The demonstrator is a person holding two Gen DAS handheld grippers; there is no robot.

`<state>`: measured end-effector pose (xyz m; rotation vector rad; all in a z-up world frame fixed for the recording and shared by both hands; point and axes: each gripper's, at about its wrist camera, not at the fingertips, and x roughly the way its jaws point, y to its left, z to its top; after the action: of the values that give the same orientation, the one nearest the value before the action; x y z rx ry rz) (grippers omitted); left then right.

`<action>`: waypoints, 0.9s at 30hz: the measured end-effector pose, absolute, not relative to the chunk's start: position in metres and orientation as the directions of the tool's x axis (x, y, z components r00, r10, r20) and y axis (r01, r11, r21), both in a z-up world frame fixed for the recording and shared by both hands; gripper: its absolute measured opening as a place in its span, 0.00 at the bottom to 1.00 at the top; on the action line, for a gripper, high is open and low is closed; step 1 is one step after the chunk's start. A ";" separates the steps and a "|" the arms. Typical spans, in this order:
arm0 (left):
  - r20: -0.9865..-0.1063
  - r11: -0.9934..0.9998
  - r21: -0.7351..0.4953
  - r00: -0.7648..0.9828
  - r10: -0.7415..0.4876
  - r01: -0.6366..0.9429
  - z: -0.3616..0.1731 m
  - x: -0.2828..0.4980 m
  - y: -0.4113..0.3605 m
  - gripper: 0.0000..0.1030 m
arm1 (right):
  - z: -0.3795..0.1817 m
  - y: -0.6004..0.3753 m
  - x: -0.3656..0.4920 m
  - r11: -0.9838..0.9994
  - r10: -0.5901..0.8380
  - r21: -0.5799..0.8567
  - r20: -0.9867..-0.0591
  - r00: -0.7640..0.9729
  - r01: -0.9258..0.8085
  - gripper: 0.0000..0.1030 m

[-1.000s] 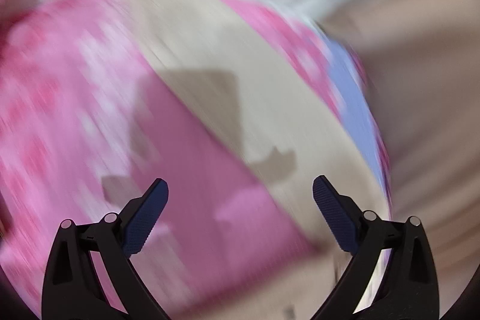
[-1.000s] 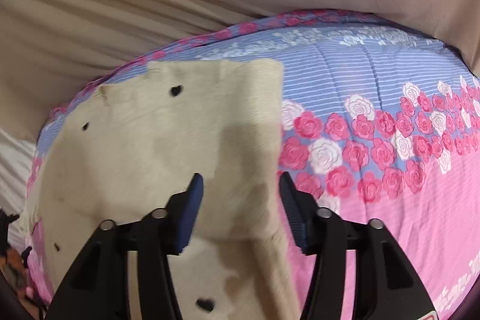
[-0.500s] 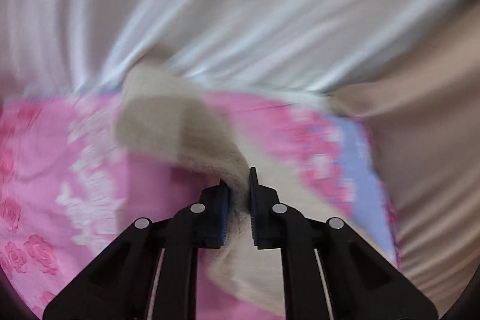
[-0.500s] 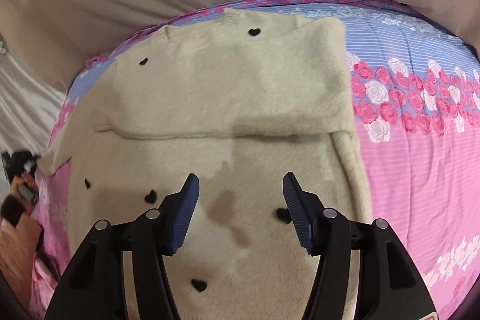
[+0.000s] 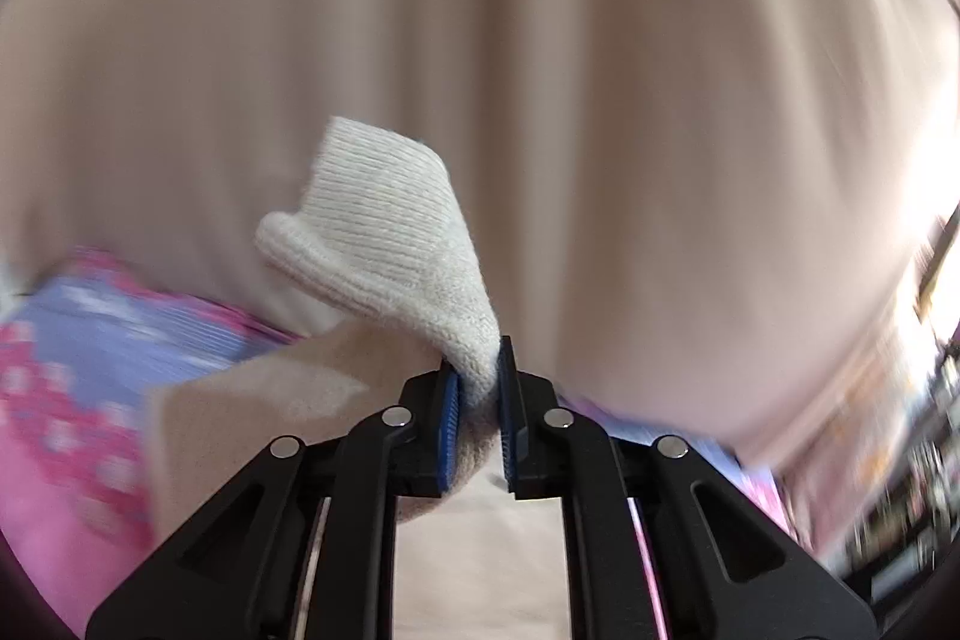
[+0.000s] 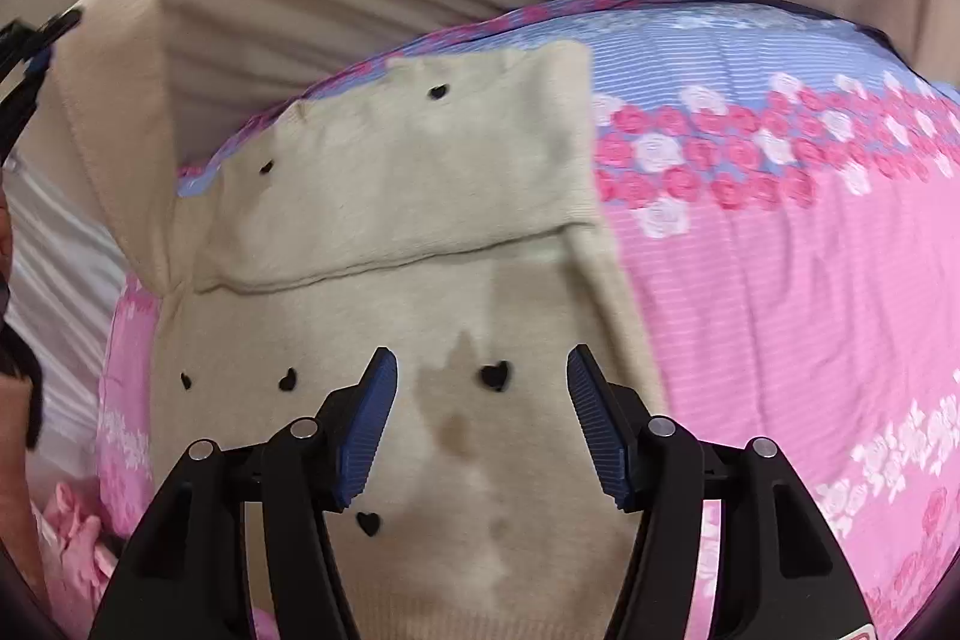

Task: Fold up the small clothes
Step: 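Grasp the other sleeve cuff with the left tool, then fold the held sleeve across the sweater body with the left tool and release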

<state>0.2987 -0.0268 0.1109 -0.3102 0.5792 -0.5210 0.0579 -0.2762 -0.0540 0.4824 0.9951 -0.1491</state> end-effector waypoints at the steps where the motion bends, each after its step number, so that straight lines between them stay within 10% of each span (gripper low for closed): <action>1: -0.488 0.818 -0.405 0.661 -0.571 0.408 0.094 0.297 -0.067 0.14 | -0.055 -0.283 0.052 0.877 0.092 0.328 -0.831 0.549 0.351 0.58; 5: -0.700 0.858 -0.321 0.510 -0.500 0.401 0.008 0.282 -0.153 0.44 | -0.061 -0.306 0.033 0.849 0.070 0.338 -0.834 0.547 0.406 0.58; 8: -0.809 0.906 -0.227 0.448 -0.380 0.359 -0.050 0.256 -0.168 0.43 | -0.063 -0.321 0.024 0.834 0.066 0.347 -0.834 0.547 0.429 0.58; 23: -0.843 0.979 -0.172 0.498 -0.203 0.108 -0.056 0.182 -0.009 0.65 | -0.085 -0.344 0.196 0.864 0.149 0.377 -0.824 0.546 0.333 0.56; 27: -0.844 0.980 -0.189 0.499 -0.197 0.067 -0.055 0.186 0.005 0.66 | -0.110 -0.346 0.221 0.824 0.185 0.405 -0.854 0.487 0.397 0.08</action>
<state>0.1859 0.0055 -0.0553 -0.1377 1.0366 -0.1603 0.2210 -0.3461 -0.1102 0.6182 1.0730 -0.1391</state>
